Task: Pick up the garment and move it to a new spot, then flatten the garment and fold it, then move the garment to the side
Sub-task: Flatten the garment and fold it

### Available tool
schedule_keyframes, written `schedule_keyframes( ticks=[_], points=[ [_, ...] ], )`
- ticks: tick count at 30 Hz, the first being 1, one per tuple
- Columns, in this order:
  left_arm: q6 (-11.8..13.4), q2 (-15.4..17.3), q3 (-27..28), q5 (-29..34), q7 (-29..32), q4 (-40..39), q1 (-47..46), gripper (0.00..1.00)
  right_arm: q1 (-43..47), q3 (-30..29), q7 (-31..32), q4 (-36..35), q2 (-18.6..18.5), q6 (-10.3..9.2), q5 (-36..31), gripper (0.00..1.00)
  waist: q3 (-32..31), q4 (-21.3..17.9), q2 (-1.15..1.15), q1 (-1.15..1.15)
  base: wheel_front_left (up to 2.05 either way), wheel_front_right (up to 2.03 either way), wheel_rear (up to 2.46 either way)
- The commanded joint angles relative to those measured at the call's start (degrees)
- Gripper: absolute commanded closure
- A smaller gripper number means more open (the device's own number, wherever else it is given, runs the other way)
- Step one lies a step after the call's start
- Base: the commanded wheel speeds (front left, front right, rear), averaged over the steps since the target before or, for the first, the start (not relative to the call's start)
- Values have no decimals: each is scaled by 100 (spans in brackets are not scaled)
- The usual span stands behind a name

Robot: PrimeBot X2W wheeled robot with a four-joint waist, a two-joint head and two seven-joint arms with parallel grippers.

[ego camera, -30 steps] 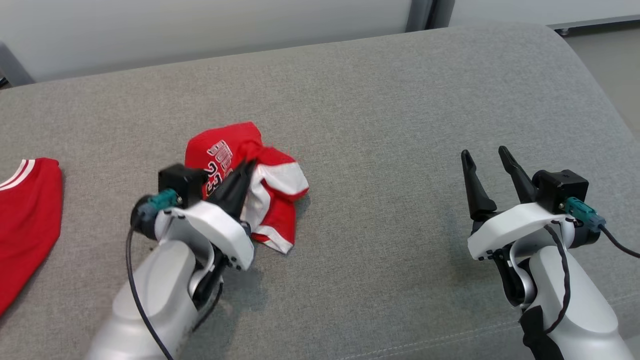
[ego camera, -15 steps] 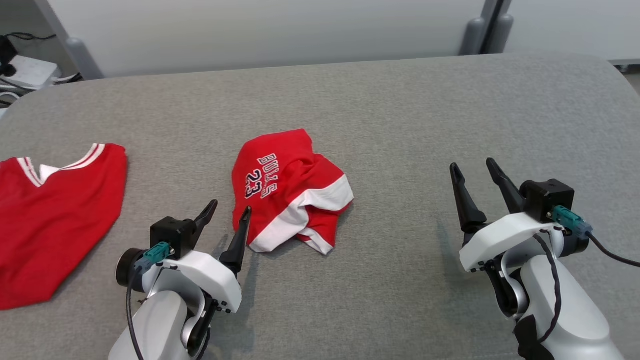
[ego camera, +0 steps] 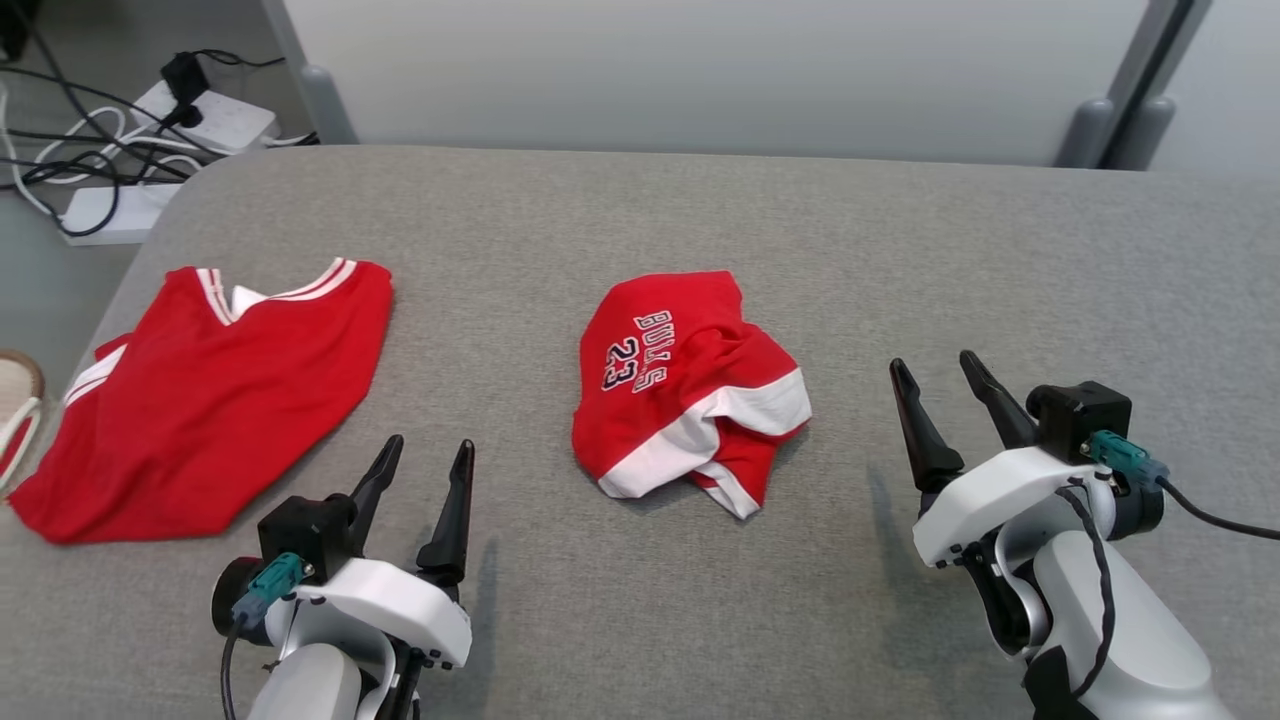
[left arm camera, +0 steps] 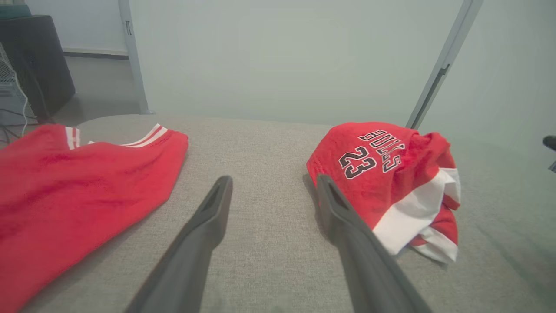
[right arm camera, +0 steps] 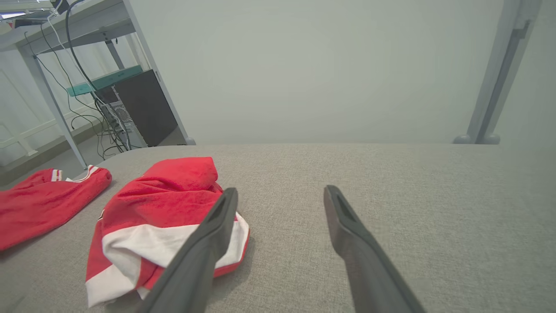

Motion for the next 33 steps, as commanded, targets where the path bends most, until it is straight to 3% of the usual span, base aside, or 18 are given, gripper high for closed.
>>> schedule_keyframes(
  ticks=[1, 11, 22, 23, 24, 25, 26, 27, 33],
  points=[
    [-47, 29, 304, 91, -59, -266, -16, 0, 9, 135, -77, 2, 3, 24, 87, 0, -4, 144, 0, 0, 0, 0, 0],
    [-215, -136, 413, 142, -59, -491, 106, 0, -286, 346, -77, 783, -45, 24, 453, 0, 213, 622, 0, 0, 0, 0, 0],
    [-282, -156, 34, -52, -59, -713, -95, 0, -741, -53, -77, 1518, -89, 24, 855, 0, 541, 1333, 0, 0, 0, 0, 0],
    [-283, -156, -1, -68, -59, -722, -106, 0, -767, -84, -77, 1623, -83, 24, 900, 10, 555, 1370, 0, 0, 0, 0, 0],
    [-285, -156, -31, -86, -59, -732, -117, 0, -799, -115, -77, 1711, -74, 24, 948, 45, 567, 1396, 0, 0, 0, 0, 0],
    [-286, -157, -60, -102, -59, -741, -126, 0, -829, -128, -77, 1791, -62, 24, 997, 58, 574, 1411, 0, 0, 0, 0, 0],
    [-287, -157, -91, -122, -59, -751, -138, 0, -858, -159, -77, 1833, -51, 24, 1068, 95, 581, 1421, 0, 0, 0, 0, 0],
    [-287, -157, -121, -138, -59, -764, -151, 0, -888, -189, -77, 1838, -47, 24, 1119, 100, 586, 1422, 0, 0, 0, 0, 0],
    [-290, -157, -334, -220, -59, -861, -209, 0, -915, -321, -77, 1286, -150, 24, 1162, 100, 585, 1191, 0, 0, 0, 0, 0]
  ],
)
